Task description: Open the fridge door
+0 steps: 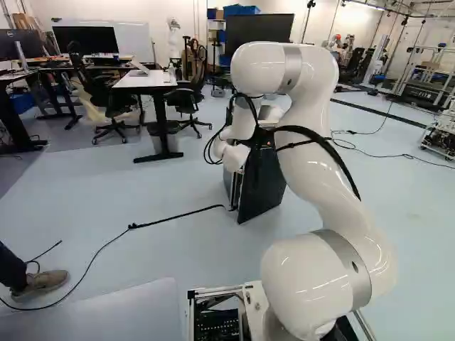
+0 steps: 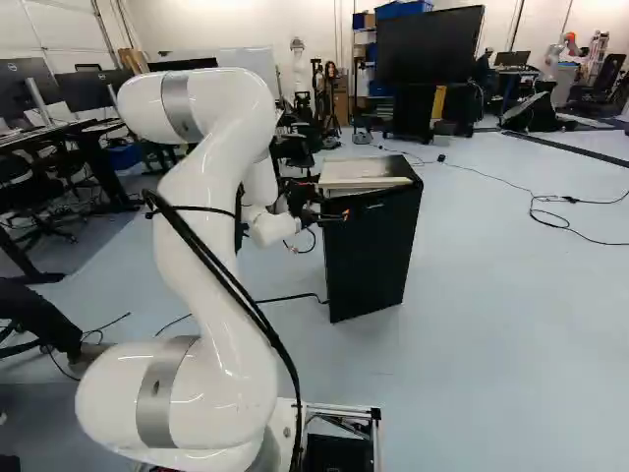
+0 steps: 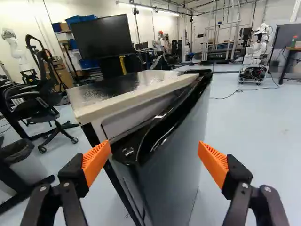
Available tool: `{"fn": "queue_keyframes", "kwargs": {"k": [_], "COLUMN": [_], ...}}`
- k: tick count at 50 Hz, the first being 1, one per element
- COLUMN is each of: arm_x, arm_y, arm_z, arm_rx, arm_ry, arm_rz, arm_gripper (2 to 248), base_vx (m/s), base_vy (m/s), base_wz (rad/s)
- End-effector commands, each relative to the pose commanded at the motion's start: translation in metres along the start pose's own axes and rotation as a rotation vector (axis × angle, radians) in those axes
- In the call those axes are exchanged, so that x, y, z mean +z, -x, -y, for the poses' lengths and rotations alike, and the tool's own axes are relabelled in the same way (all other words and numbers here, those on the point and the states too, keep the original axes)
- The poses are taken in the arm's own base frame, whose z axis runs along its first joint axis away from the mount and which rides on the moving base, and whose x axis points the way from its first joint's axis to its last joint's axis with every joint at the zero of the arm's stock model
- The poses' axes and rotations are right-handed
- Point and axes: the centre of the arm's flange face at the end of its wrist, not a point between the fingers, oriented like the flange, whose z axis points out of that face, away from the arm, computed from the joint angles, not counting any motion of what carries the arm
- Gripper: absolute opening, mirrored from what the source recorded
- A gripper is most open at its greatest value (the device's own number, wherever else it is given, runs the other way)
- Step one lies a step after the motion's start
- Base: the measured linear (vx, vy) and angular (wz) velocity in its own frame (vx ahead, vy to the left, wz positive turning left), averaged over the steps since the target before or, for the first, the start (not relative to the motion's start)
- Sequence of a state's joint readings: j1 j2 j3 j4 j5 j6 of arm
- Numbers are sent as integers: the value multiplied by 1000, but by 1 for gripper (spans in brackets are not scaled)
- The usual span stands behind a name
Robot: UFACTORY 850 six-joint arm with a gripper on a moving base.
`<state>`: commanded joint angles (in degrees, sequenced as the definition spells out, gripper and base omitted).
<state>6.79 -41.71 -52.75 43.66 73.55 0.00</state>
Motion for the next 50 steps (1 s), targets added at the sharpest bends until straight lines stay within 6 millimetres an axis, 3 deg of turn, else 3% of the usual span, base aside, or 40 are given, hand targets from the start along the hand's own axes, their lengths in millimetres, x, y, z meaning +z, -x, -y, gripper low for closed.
{"fn": "queue_keyframes", "kwargs": {"k": [50], "arm_x": [-86], "arm_y": [-18], "arm_z": [-78], "arm_rx": [-37], "arm_ry": [174], "arm_rz": [7], "arm_gripper": [247], "base_vx": [0], "base_vy": [0], "base_wz": [0]}}
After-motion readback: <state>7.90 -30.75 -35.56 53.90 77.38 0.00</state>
